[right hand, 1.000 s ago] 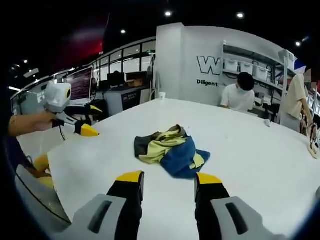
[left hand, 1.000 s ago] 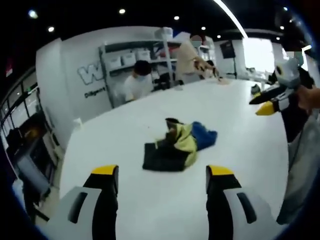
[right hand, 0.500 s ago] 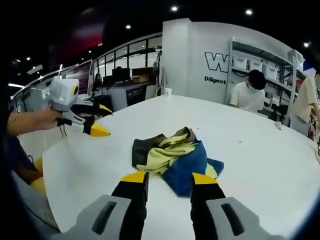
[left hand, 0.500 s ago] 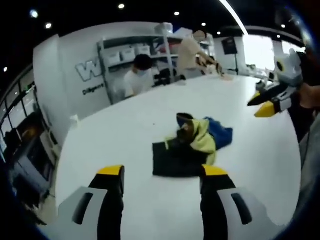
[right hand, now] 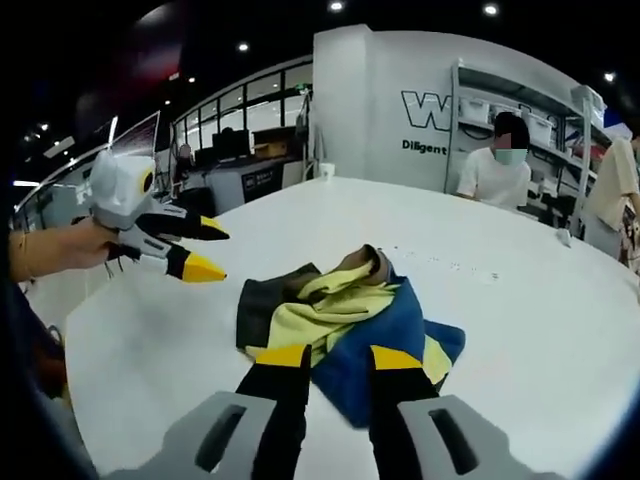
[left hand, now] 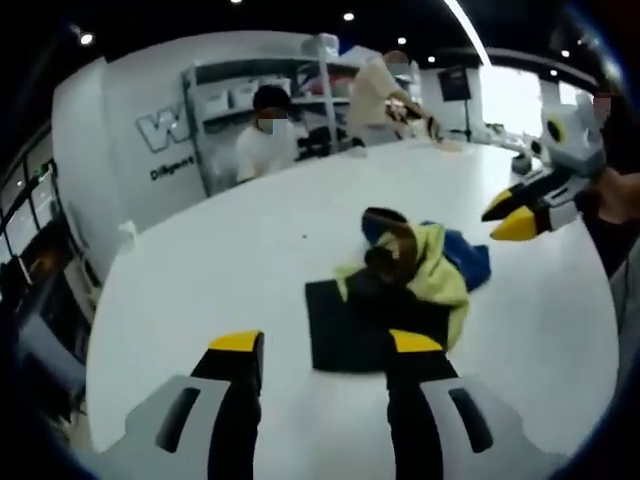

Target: Fold the garment on the visible template until the final outline fits inside the template.

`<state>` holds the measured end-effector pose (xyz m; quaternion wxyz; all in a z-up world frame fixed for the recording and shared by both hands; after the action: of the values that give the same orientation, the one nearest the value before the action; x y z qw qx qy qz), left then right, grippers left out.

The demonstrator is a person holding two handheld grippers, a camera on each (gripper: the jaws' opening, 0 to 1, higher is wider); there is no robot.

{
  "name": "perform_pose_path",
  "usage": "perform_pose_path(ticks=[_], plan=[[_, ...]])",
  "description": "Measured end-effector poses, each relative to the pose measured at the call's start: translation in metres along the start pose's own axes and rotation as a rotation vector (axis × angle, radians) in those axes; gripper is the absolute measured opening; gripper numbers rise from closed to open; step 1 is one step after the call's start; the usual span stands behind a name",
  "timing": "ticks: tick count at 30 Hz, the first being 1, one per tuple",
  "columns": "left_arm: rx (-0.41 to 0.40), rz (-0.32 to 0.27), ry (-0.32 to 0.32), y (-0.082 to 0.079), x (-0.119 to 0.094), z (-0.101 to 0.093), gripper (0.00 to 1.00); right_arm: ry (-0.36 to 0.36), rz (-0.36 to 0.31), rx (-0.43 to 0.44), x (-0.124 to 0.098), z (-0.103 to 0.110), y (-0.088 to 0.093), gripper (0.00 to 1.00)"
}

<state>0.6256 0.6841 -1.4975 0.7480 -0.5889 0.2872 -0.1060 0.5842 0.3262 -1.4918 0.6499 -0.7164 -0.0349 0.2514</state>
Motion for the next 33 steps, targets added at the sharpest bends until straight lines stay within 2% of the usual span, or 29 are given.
perform_pose_path(ticks=[11, 13, 20, 22, 25, 29, 30, 32, 33], plan=[[0.017, 0.017, 0.009, -0.002, 0.022, 0.013, 0.32, -0.016, 0.014, 0.004, 0.022, 0.001, -0.003, 0.14], [0.025, 0.020, 0.012, -0.003, 0.030, 0.021, 0.31, -0.019, 0.016, 0.001, 0.027, 0.002, -0.004, 0.13], [0.041, 0.019, 0.014, -0.003, 0.042, 0.030, 0.19, -0.030, 0.022, 0.004, 0.039, 0.005, -0.007, 0.12], [0.026, 0.028, 0.014, -0.001, 0.051, 0.032, 0.21, -0.045, 0.030, -0.002, 0.052, 0.006, -0.008, 0.13], [0.026, 0.032, 0.016, -0.001, 0.058, 0.033, 0.22, -0.050, 0.032, -0.005, 0.057, 0.008, -0.009, 0.12], [0.042, 0.036, 0.023, 0.003, 0.081, 0.049, 0.18, -0.070, 0.031, -0.010, 0.087, 0.010, -0.014, 0.10], [0.037, 0.049, 0.025, 0.007, 0.094, 0.058, 0.17, -0.089, 0.047, -0.018, 0.105, 0.012, -0.013, 0.10], [0.035, 0.053, 0.023, 0.008, 0.100, 0.063, 0.15, -0.097, 0.052, -0.024, 0.115, 0.014, -0.014, 0.08], [0.030, 0.062, 0.025, 0.013, 0.115, 0.073, 0.13, -0.105, 0.061, -0.027, 0.129, 0.014, -0.013, 0.07]])
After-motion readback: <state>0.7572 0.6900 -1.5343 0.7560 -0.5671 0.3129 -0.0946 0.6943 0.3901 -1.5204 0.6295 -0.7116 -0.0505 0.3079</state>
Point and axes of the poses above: the point that each gripper's makers call its tool centre point, and the gripper's own axes: x roughly forward along the fingers, z roughly to its left, y roughly out of its underside, the point moved 9 cm from there along -x, roughly backward along the fingers, and after that the axes turned 6 degrees about -z, right-handed, at the moved point
